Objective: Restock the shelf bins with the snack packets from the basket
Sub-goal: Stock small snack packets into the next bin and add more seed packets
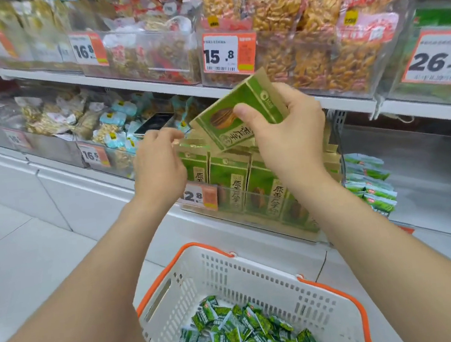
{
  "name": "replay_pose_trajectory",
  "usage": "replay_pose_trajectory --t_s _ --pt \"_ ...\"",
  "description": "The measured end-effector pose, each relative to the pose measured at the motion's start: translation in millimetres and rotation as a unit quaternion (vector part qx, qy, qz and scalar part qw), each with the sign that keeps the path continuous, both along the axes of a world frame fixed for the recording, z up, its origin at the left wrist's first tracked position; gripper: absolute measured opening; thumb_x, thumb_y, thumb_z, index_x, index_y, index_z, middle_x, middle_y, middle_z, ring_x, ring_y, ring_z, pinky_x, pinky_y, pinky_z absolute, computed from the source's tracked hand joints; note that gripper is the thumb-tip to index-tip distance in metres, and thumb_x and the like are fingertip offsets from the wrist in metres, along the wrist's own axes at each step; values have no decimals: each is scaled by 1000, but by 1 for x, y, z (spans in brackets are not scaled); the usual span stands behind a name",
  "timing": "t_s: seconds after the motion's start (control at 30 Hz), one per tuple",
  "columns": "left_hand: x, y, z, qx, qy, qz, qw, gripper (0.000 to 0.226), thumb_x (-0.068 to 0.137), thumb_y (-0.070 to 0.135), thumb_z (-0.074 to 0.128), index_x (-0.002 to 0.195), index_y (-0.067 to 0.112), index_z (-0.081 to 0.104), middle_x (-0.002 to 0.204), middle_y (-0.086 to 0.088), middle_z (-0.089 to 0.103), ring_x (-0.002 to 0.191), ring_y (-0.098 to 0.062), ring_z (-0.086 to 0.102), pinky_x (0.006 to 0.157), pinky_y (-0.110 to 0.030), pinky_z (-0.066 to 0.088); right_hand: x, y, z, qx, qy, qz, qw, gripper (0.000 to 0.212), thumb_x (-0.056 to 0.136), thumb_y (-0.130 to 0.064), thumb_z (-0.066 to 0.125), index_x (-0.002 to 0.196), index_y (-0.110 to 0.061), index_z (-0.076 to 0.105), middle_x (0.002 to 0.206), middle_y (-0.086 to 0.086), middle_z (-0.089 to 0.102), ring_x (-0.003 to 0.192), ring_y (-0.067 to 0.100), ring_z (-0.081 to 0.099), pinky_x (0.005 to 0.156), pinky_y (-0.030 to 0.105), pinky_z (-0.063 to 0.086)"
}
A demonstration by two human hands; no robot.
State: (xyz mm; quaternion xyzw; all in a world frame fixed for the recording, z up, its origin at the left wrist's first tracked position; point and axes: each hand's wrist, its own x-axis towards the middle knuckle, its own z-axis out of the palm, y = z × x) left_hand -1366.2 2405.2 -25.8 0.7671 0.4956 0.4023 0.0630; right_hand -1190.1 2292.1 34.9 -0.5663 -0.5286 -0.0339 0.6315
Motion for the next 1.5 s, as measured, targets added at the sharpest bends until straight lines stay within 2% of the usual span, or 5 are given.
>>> replay_pose_trajectory --t_s 0.73,0.93,1.17,1.33,1.5 --pt "-4 29 -1 -69 -80 43 993 21 102 17 64 91 33 72 97 3 72 96 -26 65 84 -46 55 -38 139 25 -434 -423 70 792 52 90 -19 73 64 -22 28 69 2 29 66 22 39 60 33 35" --pt "-1 25 2 -68 -54 53 995 15 103 22 62 103 31 74 103 3 73 99 -28 66 82 -49 56 -49 149 28 -495 -468 54 730 24 93 -16 62 70 -17 55 79 2 54 71 24 51 62 36 45" --pt "19 -1 -7 -98 -41 15 994 69 92 5 57 154 6 26 158 -19 28 143 -46 32 113 -57 33 -38 108 7 -293 -332 -35 896 26 94 -16 48 108 -14 70 105 9 71 99 33 65 86 43 54" --pt "57 -38 -8 -357 -204 30 911 100 104 47 53 163 16 -21 171 -15 -24 157 -48 -1 127 -57 9 -7 24 -46 -268 -415 -234 838 48 105 -46 26 133 -20 55 123 9 67 119 36 55 97 49 37" --pt "78 -46 -23 -61 -14 36 997 83 104 66 30 164 33 -17 172 -5 -26 157 -44 -20 120 -70 -8 48 -3 -57 -384 -378 -282 794 82 99 -75 9 150 -23 47 144 21 57 141 44 42 114 56 31"
